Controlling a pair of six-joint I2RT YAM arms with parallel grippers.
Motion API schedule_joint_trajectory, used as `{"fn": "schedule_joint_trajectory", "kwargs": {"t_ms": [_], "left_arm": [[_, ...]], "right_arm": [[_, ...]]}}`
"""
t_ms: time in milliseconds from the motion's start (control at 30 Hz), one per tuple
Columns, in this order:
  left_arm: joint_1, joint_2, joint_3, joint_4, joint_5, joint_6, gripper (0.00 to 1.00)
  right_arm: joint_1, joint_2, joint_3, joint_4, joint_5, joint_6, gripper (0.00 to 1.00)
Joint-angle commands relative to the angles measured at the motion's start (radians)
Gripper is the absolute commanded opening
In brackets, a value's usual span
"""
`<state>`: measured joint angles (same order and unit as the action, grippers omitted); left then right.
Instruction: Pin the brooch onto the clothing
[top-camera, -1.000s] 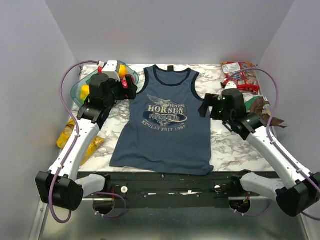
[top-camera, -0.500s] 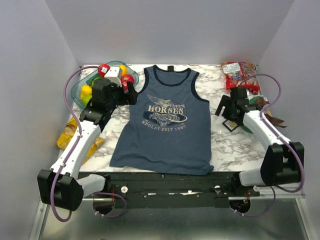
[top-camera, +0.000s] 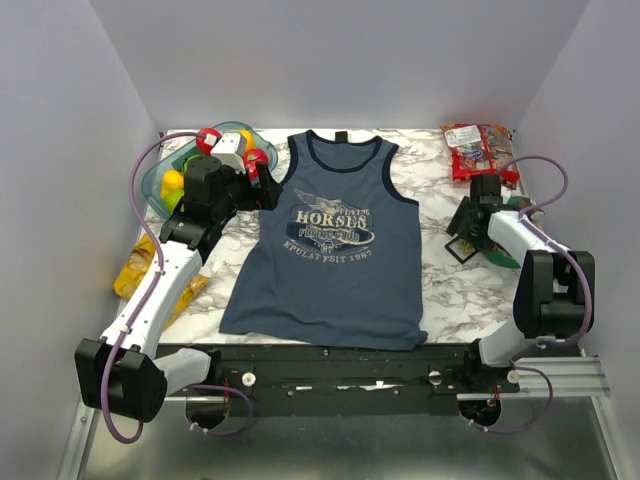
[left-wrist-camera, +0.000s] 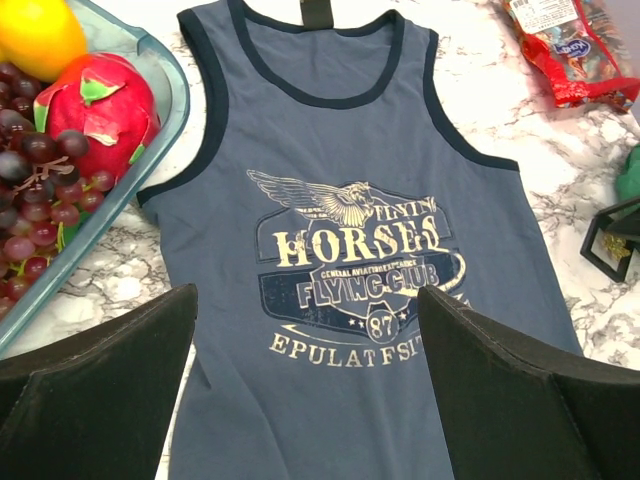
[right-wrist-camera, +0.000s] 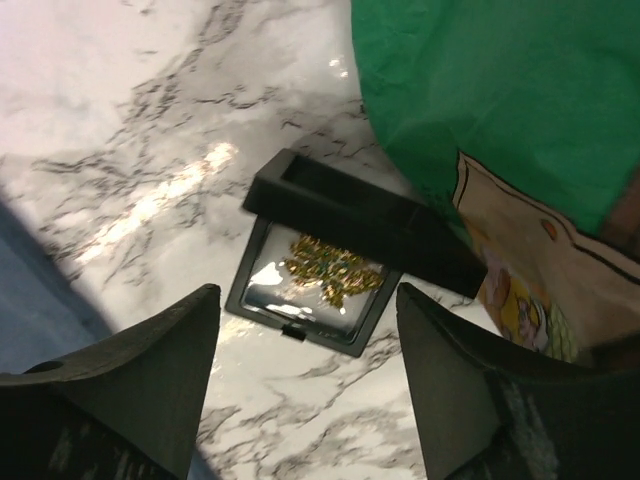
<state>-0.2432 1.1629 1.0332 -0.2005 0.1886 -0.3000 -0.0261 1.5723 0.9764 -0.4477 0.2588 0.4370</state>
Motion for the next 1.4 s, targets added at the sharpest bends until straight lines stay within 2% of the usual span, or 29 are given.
{"fn": "schedule_joint_trajectory", "kwargs": {"t_ms": [0,133,467,667,1367], "left_arm": [[0.004,-0.005,-0.01,0.029,0.029,-0.01,0.99],[0.004,0.003,-0.01,0.029,0.029,-0.01,0.99],[0.004,0.011,-0.007,0.021,0.022,-0.005,0.99],[0.004,0.009,-0.007,0.021,0.018,-0.004,0.99],[0.005,0.006,-0.007,0.021,0.012,-0.002,0.99]], "right_arm": [[-0.026,0.054,0.022,0.03,0.034,-0.027,0.76],[-0.032,0.083,0.019,0.041,0.042,-0.037,0.74],[-0.04,0.098,0.013,0.044,0.042,-0.043,0.59],[-0.041,0.094,-0.008,0.044,0.057,-0.047,0.54],[-0.041,0.14,0.005,0.047,0.071,-0.09,0.58]]}}
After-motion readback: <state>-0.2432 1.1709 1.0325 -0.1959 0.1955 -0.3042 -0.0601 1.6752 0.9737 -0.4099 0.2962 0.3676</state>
